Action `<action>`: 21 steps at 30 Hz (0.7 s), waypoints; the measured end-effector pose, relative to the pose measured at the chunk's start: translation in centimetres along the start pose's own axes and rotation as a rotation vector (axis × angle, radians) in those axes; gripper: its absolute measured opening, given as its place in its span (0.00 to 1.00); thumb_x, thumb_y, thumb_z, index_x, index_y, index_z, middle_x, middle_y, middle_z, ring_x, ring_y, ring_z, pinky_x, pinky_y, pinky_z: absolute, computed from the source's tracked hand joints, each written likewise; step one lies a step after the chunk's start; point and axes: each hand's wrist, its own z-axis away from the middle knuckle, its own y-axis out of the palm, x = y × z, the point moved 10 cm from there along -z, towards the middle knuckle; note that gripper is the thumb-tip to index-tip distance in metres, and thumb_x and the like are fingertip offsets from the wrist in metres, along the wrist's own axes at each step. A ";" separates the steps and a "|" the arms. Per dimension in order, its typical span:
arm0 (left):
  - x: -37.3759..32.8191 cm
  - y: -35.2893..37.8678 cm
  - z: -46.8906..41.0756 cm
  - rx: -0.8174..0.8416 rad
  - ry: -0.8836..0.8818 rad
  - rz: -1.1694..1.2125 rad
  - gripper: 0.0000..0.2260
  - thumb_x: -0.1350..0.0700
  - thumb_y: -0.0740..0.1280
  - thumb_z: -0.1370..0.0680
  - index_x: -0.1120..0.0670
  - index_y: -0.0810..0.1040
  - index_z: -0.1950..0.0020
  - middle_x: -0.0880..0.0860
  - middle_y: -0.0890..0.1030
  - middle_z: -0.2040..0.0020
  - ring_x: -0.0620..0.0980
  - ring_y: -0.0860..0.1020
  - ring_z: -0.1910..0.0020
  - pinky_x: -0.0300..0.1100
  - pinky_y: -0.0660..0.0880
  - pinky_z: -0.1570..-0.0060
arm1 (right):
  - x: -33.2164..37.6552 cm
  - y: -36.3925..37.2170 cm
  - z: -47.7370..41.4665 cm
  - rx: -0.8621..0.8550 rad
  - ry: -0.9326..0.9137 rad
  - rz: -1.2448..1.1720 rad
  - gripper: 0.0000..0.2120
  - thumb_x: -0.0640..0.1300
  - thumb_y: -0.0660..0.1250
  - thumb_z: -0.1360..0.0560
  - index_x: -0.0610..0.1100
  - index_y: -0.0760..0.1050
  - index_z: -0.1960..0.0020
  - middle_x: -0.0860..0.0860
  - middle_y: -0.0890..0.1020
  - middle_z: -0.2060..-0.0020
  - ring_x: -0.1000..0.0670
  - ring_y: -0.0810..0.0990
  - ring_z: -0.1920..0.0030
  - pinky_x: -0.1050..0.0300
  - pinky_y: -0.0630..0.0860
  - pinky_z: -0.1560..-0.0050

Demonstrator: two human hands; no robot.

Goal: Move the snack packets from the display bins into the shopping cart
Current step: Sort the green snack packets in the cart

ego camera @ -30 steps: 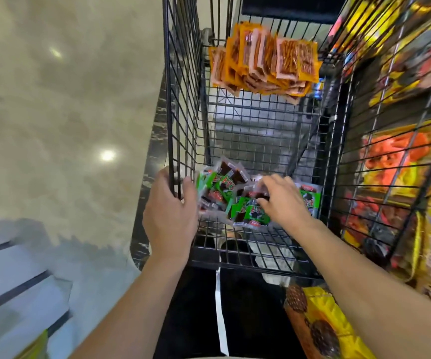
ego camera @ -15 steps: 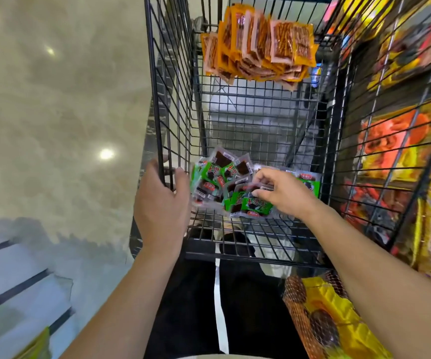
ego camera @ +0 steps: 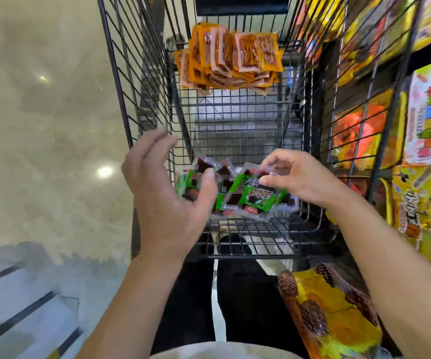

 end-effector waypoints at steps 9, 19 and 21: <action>7.6 16.0 7.2 0.952 -0.824 0.367 0.29 0.39 0.80 0.31 0.44 0.79 0.32 0.42 0.87 0.41 0.42 0.85 0.42 0.50 0.76 0.30 | 1.6 0.9 -0.5 0.056 -0.052 -0.112 0.07 0.42 0.77 0.25 0.48 0.83 0.48 0.54 0.88 0.51 0.54 0.86 0.48 0.59 0.80 0.44; 11.7 18.3 11.0 0.956 -1.009 0.525 0.11 0.57 0.79 0.24 0.49 0.85 0.42 0.49 0.89 0.46 0.48 0.87 0.45 0.49 0.82 0.39 | -2.5 4.2 -3.1 0.064 0.084 -0.199 0.07 0.45 0.77 0.25 0.53 0.85 0.48 0.58 0.88 0.51 0.57 0.86 0.46 0.48 0.80 0.38; 12.6 17.8 10.6 0.869 -1.047 0.520 0.11 0.57 0.79 0.24 0.48 0.85 0.43 0.47 0.89 0.47 0.48 0.87 0.46 0.46 0.82 0.44 | -3.9 2.8 -3.6 -0.028 0.131 -0.273 0.07 0.49 0.76 0.24 0.54 0.84 0.47 0.56 0.88 0.51 0.55 0.86 0.48 0.50 0.82 0.40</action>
